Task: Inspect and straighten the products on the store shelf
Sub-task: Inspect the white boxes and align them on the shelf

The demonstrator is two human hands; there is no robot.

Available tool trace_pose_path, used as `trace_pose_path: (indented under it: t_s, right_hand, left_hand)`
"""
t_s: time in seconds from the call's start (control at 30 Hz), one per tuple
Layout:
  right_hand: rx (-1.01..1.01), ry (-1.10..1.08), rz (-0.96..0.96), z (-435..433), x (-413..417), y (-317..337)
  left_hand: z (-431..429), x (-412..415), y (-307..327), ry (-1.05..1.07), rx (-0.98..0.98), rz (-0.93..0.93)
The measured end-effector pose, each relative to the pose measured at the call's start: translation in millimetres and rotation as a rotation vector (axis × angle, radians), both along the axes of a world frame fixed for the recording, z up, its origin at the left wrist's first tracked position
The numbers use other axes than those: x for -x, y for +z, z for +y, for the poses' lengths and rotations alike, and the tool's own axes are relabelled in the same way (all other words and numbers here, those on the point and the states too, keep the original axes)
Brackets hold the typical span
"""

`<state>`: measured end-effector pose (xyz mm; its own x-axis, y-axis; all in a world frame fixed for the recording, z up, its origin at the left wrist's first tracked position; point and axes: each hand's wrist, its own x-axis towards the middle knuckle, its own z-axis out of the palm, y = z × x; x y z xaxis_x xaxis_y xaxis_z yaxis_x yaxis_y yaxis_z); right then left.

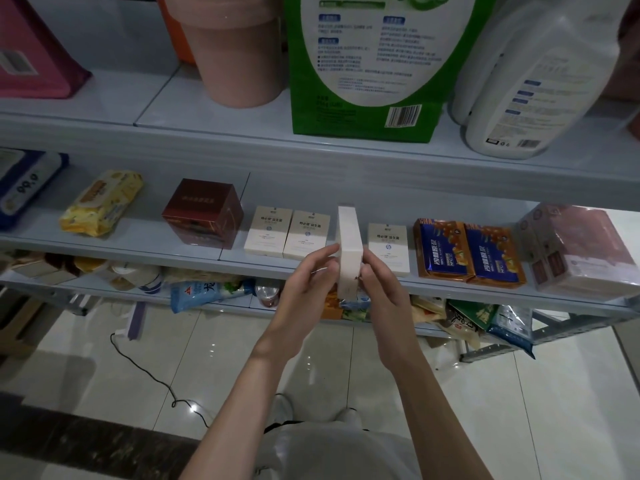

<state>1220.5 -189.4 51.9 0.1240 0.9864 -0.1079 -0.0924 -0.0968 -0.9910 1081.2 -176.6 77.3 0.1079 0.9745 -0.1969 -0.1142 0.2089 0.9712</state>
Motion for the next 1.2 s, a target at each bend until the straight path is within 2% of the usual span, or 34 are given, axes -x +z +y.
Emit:
trace_pose_path:
  t_s: [0.43, 0.6, 0.9, 1.2]
  right_hand:
    - [-0.022, 0.068, -0.151, 2, 2, -2]
    - [-0.014, 0.037, -0.037, -1, 0, 3]
    - [-0.054, 0.067, -0.157, 1, -1, 6]
    - [-0.011, 0.028, -0.006, 0, 0, 8]
  left_hand:
    - [0, 3, -5, 0.035, 0.056, -0.087]
    - [2, 3, -5, 0.081, 0.078, -0.122]
    - [1, 2, -1, 0.05, 0.016, -0.001]
    - [2, 0, 5, 0.118, 0.066, -0.036]
